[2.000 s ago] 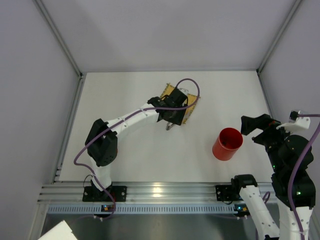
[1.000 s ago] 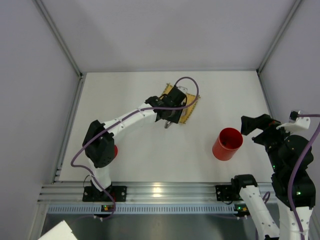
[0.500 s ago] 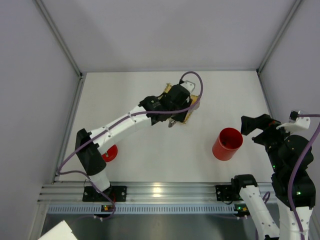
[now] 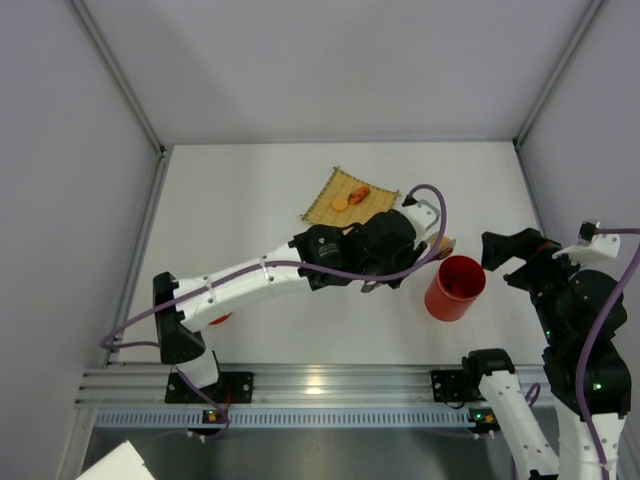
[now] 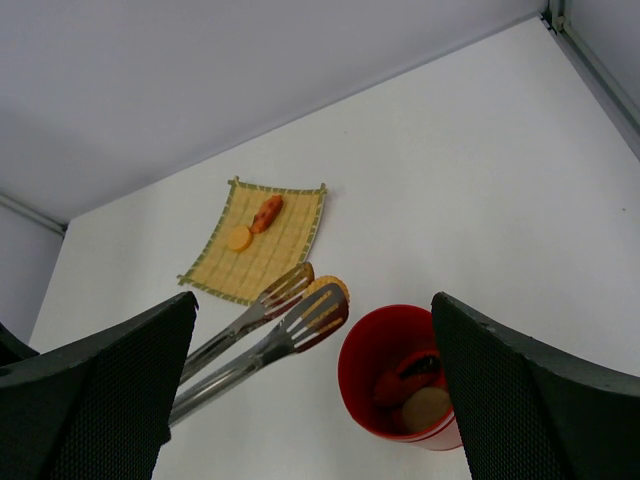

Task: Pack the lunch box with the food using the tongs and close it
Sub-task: Place the fake food in the packing box.

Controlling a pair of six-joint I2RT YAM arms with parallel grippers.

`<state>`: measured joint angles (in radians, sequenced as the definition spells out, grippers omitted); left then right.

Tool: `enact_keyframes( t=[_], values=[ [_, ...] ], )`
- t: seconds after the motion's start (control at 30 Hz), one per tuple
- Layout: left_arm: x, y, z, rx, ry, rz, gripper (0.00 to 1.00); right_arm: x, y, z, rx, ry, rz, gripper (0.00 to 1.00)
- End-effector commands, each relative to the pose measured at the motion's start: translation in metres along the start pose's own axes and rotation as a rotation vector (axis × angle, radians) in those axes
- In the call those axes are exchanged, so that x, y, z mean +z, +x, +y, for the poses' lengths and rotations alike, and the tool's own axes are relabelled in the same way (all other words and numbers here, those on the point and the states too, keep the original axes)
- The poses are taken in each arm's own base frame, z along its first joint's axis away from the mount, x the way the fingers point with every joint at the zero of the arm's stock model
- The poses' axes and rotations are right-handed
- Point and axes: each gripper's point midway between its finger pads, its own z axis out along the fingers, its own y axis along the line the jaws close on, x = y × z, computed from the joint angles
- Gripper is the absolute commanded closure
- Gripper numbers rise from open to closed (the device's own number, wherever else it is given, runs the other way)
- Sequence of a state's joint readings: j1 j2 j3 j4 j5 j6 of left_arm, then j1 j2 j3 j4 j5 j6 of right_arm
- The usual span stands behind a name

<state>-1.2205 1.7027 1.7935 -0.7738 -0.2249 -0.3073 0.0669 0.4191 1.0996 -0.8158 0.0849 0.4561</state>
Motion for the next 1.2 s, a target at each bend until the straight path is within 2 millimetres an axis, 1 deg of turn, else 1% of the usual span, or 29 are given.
enact_keyframes(
  t=[0.0, 0.1, 0.23, 0.4, 0.57, 0.83, 1.17],
  values=[
    [-0.032, -0.027, -0.023, 0.011, 0.078, -0.098, 0.62, -0.001, -0.008, 0.002, 0.004, 0.004, -0.017, 0.01],
    [-0.032, -0.022, -0.036, 0.024, 0.112, -0.087, 0.62, -0.001, -0.007, 0.002, 0.005, 0.002, -0.017, 0.01],
    [-0.028, -0.015, -0.045, 0.040, 0.129, -0.065, 0.62, -0.001, -0.006, 0.002, 0.005, 0.000, -0.014, 0.00],
    [-0.028, -0.010, -0.057, 0.053, 0.156, -0.054, 0.60, -0.002, -0.005, 0.001, 0.007, 0.000, -0.014, 0.01],
    [-0.028, -0.006, -0.060, 0.063, 0.165, -0.043, 0.56, -0.002, -0.004, 0.000, 0.010, 0.002, -0.013, 0.00],
    [-0.025, -0.004, -0.062, 0.072, 0.166, -0.034, 0.53, -0.001, -0.001, 0.000, 0.012, 0.001, -0.009, 0.01],
    [-0.023, -0.008, -0.064, 0.081, 0.167, -0.037, 0.49, -0.001, 0.001, -0.002, 0.011, 0.006, -0.006, 0.01]
  ],
)
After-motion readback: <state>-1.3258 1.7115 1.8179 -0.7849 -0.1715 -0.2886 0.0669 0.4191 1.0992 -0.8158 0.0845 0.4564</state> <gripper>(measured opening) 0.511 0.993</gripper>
